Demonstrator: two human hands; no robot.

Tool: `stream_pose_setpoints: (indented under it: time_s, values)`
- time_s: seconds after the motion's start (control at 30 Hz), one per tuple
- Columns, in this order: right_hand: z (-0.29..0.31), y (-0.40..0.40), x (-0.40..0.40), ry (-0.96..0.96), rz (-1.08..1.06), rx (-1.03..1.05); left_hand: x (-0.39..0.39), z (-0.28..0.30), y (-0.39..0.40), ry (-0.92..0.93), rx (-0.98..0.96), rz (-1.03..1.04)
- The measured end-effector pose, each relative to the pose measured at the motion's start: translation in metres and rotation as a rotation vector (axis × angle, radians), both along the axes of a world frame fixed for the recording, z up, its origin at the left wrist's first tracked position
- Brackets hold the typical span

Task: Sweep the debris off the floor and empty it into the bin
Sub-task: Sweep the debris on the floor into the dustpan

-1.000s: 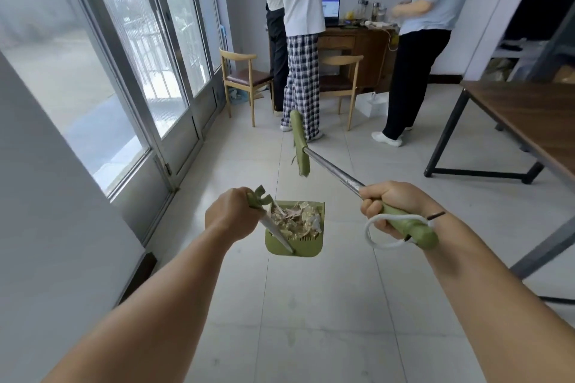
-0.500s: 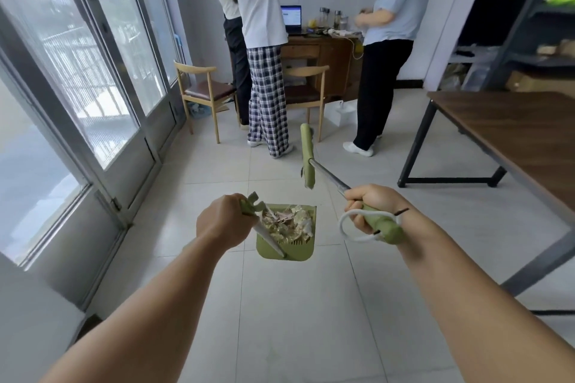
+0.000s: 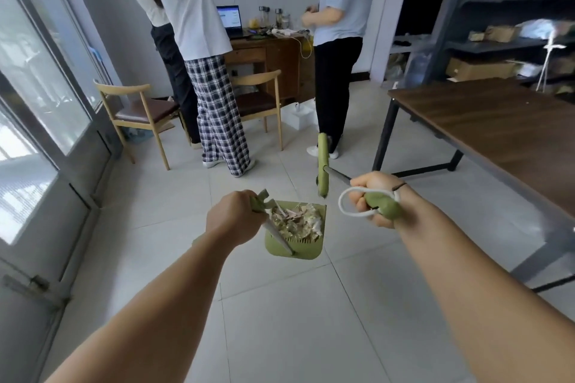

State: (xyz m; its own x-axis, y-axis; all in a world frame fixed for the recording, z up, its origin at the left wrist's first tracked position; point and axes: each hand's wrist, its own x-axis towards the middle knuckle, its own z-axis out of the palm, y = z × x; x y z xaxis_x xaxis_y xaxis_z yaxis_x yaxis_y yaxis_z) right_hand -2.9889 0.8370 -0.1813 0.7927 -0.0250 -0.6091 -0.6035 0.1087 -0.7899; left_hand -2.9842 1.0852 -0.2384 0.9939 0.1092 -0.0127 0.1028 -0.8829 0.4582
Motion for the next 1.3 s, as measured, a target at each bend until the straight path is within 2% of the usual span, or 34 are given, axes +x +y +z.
stream_pose_setpoints:
  time_s: [0.3, 0.63, 0.77, 0.9, 1.13, 1.3]
  values:
    - [-0.025, -0.051, 0.138, 0.036, -0.142, 0.067, 0.146, -0.019, -0.050, 0.038, 0.030, -0.116]
    - [-0.019, -0.114, 0.314, 0.023, -0.146, 0.054, 0.326, -0.020, -0.118, 0.074, 0.070, -0.174]
    - [-0.024, -0.128, 0.375, -0.065, -0.255, 0.233, 0.392, -0.021, -0.136, 0.076, 0.074, -0.210]
    - [-0.025, -0.135, 0.441, 0.060, -0.285, 0.144, 0.458, -0.028, -0.148, 0.076, 0.086, -0.248]
    - [-0.030, -0.146, 0.558, -0.001, -0.475, 0.281, 0.590, -0.034, -0.161, 0.104, 0.076, -0.357]
    - [-0.024, -0.158, 0.632, -0.045, -0.537, 0.416, 0.676, -0.032, -0.176, 0.098, 0.141, -0.447]
